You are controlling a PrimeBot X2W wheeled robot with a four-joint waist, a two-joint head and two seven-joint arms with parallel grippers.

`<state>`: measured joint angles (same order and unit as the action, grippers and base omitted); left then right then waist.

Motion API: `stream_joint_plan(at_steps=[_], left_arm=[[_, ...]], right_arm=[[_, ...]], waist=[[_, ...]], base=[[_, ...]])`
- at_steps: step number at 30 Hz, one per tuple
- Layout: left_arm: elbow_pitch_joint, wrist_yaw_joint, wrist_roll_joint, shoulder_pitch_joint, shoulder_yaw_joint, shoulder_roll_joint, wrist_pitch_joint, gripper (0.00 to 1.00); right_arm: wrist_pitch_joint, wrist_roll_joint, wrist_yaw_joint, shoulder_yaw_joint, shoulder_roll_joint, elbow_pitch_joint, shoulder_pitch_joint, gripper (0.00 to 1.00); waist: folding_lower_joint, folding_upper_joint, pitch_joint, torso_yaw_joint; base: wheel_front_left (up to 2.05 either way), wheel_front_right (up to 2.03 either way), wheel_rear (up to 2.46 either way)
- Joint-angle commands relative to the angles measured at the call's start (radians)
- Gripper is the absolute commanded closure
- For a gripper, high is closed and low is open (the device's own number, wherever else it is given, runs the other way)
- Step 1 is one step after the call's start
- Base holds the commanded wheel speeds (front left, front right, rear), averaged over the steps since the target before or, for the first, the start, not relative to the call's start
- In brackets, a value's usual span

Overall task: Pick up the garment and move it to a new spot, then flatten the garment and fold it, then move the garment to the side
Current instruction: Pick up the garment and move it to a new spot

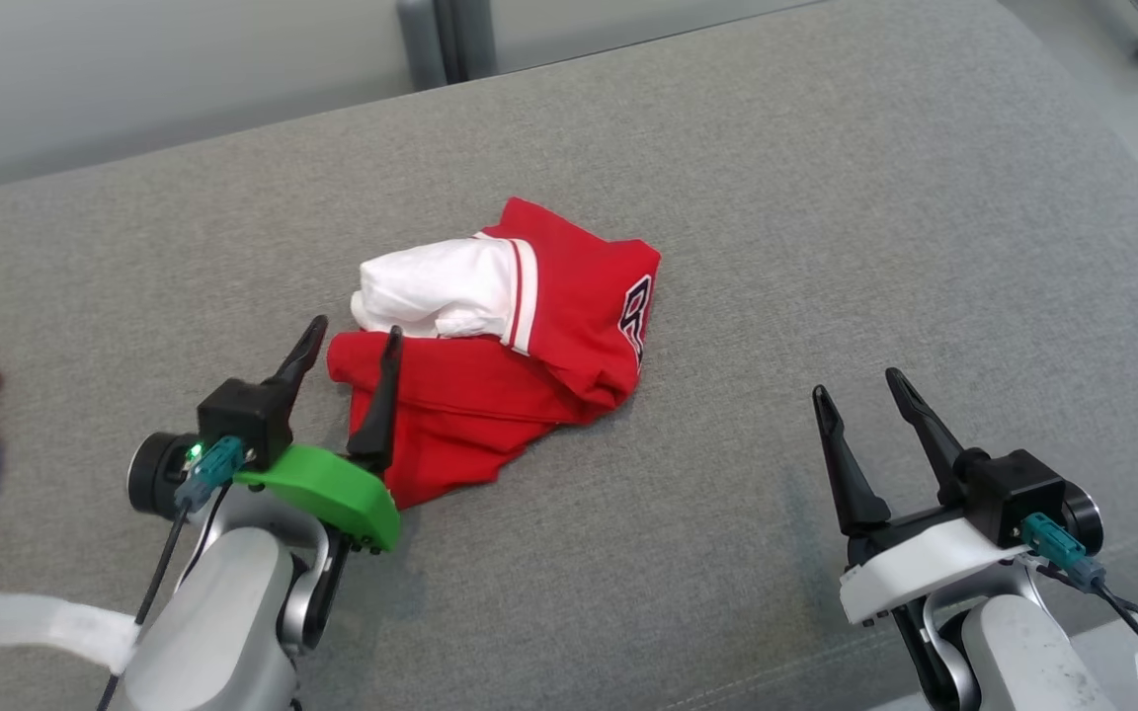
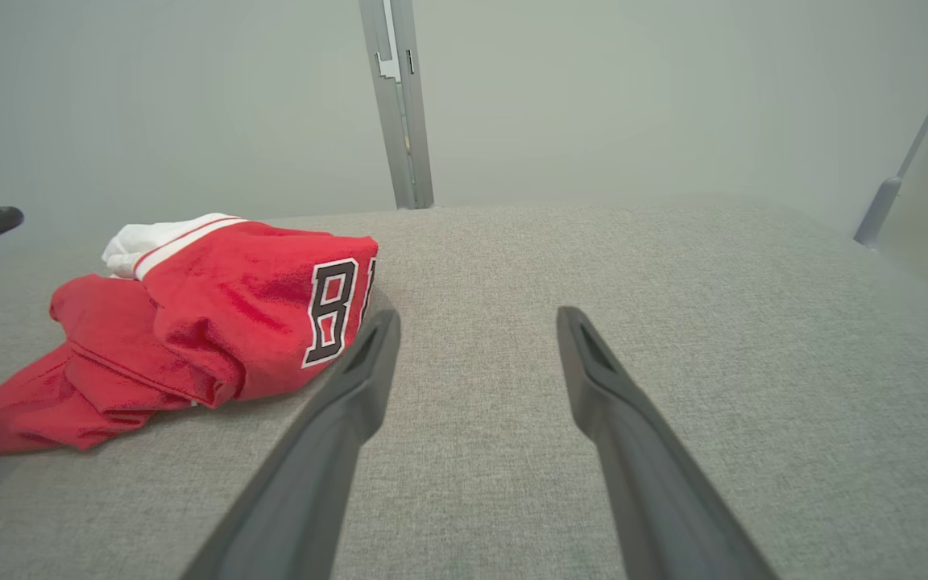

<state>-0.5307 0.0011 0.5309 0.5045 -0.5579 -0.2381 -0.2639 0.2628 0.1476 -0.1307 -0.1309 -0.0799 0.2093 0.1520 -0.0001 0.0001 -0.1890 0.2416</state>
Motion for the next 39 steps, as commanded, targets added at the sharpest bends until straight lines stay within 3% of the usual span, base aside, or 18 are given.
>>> stream_joint_plan(at_steps=[1,4,8,23,30,39], left_arm=[[0.026,0.011,-0.027,-0.046,0.042,-0.008,0.000,0.00],[0.094,0.029,-0.093,-0.150,0.159,0.006,-0.001,0.00],[0.137,0.021,-0.150,-0.243,0.263,0.028,0.000,0.00],[0.242,0.004,-0.323,-0.528,0.541,0.138,-0.001,0.00],[0.260,-0.031,-0.367,-0.572,0.581,0.172,-0.001,0.00],[0.246,-0.067,-0.387,-0.535,0.557,0.186,-0.001,0.00]], right_arm=[[0.003,-0.003,0.000,0.002,-0.005,-0.004,-0.011,0.00],[0.003,-0.011,0.000,0.004,-0.006,-0.005,-0.027,0.00],[0.003,-0.013,0.000,0.005,-0.008,-0.006,-0.031,0.00],[0.003,-0.007,0.000,-0.010,0.000,0.012,-0.070,0.00],[0.003,-0.015,0.000,-0.001,-0.002,0.014,-0.084,0.00],[0.003,0.000,0.000,0.000,0.001,0.036,-0.028,0.00]], waist=[[0.0001,-0.0001,0.035,-0.046],[0.0001,-0.0001,0.059,-0.088],[0.0001,-0.0001,0.083,-0.125],[0.0001,-0.0001,0.168,-0.204],[0.0001,-0.0001,0.170,-0.263],[0.0001,-0.0001,0.118,-0.338]], base=[[0.00,0.00,0.00],[0.00,0.00,0.00],[0.00,0.00,0.00],[0.00,0.00,0.00],[0.00,0.00,0.00],[0.00,0.00,0.00]])
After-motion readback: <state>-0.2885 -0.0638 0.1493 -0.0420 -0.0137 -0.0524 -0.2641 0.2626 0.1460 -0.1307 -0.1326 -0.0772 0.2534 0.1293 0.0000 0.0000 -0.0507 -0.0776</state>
